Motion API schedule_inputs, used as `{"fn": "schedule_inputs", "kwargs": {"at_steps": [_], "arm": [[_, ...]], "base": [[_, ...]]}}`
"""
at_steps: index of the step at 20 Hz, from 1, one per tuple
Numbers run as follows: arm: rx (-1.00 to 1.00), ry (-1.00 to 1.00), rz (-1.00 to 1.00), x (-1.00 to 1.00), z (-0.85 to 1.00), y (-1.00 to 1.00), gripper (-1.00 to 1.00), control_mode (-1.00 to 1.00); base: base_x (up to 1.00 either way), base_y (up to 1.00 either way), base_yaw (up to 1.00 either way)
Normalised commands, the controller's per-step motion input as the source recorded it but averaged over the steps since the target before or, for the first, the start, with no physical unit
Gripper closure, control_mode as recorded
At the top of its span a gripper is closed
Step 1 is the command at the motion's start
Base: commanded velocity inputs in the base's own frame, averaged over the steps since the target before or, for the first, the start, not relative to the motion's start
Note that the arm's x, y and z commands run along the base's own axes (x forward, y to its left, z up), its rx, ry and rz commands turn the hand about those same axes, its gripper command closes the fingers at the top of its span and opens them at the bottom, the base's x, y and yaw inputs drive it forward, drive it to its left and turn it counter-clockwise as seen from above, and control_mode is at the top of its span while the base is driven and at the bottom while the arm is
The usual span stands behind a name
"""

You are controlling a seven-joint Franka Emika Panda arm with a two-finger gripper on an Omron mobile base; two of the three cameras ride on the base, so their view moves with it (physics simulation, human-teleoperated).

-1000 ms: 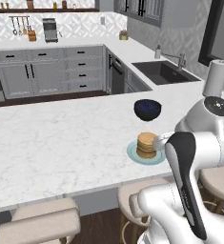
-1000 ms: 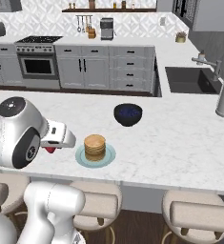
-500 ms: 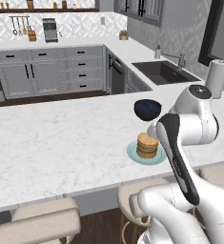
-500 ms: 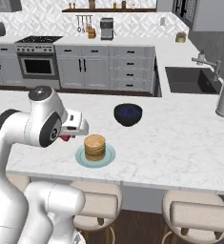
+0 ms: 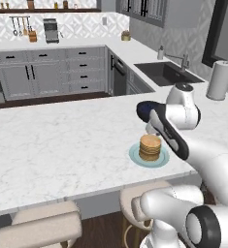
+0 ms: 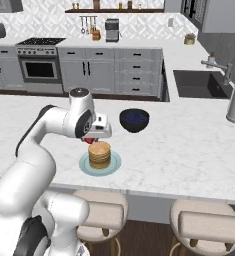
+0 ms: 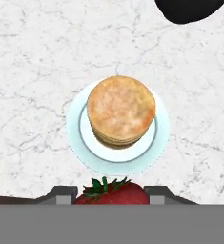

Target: Take the strawberry from the fridge and place it on top of the pancake, located on the dining counter.

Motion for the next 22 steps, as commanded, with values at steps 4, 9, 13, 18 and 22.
{"fn": "schedule_inputs", "kwargs": {"at_steps": [4, 9, 13, 18, 22], "arm": [[-0.01, -0.05, 0.08, 0.97, -0.74, -0.01, 1.00, -1.00], [-0.03, -0.04, 0.09, 0.64, -0.56, 0.00, 1.00, -1.00], [0.00, 0.05, 0.12, 0.07, -0.26, 0.00, 1.00, -1.00], [0.00, 0.02, 0.06, -0.04, -0.23, 0.00, 1.00, -1.00], [-0.01, 0.00, 0.05, 0.00, -0.15, 0.00, 1.00, -1.00]], "base": [[0.00, 0.00, 0.00], [0.00, 0.00, 0.00], [0.00, 0.00, 0.00], [0.00, 0.00, 0.00], [0.00, 0.00, 0.00]]}}
